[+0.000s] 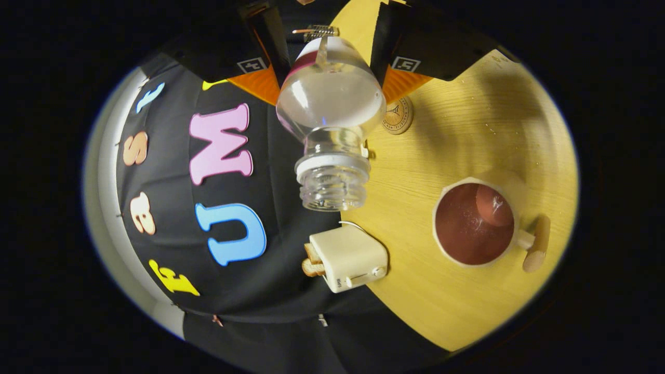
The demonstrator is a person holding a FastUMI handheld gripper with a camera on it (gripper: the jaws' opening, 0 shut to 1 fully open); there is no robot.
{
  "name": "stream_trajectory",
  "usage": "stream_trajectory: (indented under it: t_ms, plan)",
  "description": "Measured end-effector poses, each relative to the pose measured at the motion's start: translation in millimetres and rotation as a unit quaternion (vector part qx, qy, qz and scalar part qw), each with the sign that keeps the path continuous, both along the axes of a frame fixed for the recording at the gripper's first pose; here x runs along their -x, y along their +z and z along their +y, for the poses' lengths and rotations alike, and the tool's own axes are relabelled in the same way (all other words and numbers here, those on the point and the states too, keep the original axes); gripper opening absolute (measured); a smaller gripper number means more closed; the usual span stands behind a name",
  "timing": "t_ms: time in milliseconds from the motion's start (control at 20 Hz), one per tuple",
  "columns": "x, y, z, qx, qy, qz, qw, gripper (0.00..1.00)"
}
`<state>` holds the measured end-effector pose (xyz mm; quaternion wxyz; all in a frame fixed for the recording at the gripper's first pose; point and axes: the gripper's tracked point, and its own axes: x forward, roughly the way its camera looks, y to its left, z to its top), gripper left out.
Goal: Take the bottle from table, then pour the juice into the cup, finally place the bottle on the coaster
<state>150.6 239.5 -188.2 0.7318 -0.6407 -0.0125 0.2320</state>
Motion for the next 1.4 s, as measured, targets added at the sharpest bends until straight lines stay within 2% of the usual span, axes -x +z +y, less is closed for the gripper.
stream_trajectory:
  t_ms: [150,850,1400]
  plan:
    - [-1,-1,13,0.038,0.030,-0.024,0.999,0.71]
    - [-10,-11,34,0.142,0.096,-0.073,0.982,0.71]
    - [-8,-10,43,0.191,0.135,-0.113,0.966,0.71]
